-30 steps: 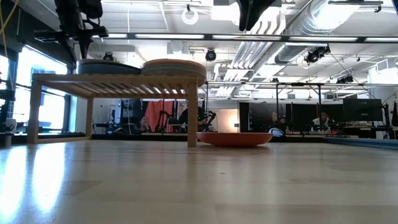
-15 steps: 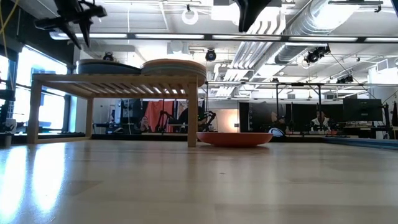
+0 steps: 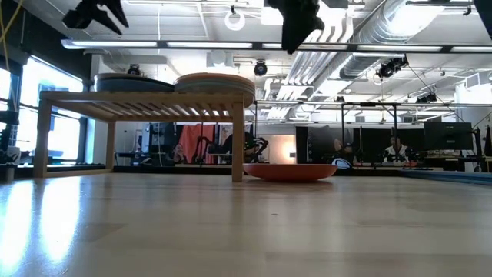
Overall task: Place and stack plates onto a shelf
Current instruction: Adjust the plates on the shelf
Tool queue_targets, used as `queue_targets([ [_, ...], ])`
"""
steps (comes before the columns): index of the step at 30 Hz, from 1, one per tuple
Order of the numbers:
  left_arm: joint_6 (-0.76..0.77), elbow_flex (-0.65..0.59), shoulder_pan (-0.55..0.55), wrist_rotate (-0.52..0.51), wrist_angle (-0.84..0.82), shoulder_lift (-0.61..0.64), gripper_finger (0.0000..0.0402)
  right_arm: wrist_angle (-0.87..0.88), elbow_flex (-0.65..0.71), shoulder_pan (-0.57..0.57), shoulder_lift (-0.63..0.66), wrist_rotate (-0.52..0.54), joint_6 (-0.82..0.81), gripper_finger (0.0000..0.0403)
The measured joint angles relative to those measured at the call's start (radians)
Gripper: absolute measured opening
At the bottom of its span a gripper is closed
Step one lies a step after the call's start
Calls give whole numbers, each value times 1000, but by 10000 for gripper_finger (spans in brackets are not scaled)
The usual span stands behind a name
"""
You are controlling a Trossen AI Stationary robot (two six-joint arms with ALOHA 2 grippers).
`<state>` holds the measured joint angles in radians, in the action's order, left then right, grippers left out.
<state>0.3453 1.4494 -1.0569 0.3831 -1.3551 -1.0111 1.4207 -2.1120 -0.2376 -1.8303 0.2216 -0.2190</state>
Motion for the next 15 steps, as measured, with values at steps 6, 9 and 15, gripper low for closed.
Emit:
queue_targets([
  [6,-70,0,91,164,36,43,95,-11,0,-40,-62,-58,-147,119],
  [9,-70,0,135,188,64,65,95,-27,0,-47,-92,-50,-189,119],
  [15,-104,0,185,173,76,87,95,-119,0,-64,-132,-23,-273,119],
])
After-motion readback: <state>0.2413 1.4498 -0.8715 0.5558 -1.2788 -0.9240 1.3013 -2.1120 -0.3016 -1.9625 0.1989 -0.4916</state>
